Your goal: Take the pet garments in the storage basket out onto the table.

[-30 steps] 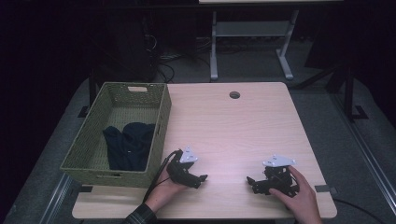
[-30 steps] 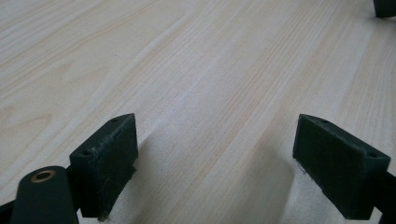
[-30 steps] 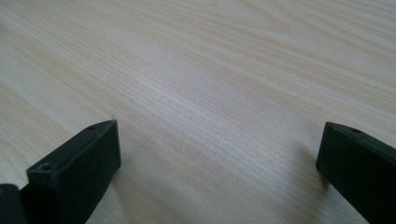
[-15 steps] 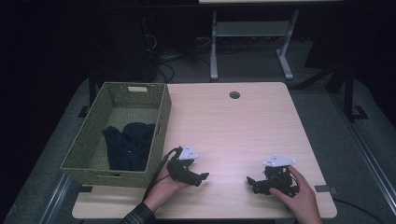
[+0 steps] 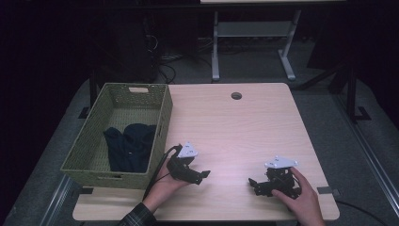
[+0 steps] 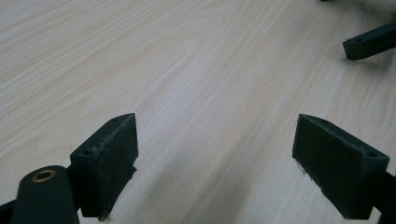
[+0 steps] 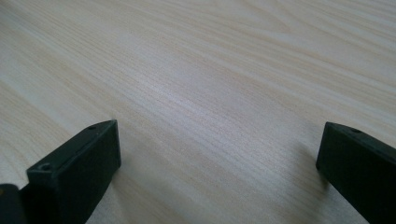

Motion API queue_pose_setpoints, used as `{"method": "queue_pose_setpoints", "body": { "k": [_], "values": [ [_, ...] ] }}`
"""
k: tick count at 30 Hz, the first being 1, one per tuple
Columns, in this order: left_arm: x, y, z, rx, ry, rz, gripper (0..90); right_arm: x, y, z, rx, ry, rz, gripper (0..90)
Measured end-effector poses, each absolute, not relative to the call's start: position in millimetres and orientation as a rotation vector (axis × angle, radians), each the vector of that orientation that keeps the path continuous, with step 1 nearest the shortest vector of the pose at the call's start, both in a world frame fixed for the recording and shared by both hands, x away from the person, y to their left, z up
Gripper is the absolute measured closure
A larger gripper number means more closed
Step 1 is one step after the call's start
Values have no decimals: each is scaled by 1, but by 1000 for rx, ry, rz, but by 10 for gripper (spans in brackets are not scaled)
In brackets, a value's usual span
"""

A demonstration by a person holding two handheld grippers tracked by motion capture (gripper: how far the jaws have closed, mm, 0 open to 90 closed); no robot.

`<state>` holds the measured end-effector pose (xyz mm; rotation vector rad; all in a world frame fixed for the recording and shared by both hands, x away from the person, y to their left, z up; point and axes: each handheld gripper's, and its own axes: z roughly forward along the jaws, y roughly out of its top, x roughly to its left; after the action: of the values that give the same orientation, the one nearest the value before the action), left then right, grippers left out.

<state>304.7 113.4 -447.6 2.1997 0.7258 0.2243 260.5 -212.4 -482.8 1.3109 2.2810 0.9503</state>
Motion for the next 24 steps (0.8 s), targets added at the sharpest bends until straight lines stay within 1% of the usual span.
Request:
{"method": "queue_pose_setpoints", "body": {
  "k": [15,24],
  "values": [
    [307,113,-436,2162,728,194,138,261,-212,-483,1311,2280,951,0],
    [311,116,-423,2138,727,213,139,261,-212,-483,1312,2281,950,0]
  ]
}}
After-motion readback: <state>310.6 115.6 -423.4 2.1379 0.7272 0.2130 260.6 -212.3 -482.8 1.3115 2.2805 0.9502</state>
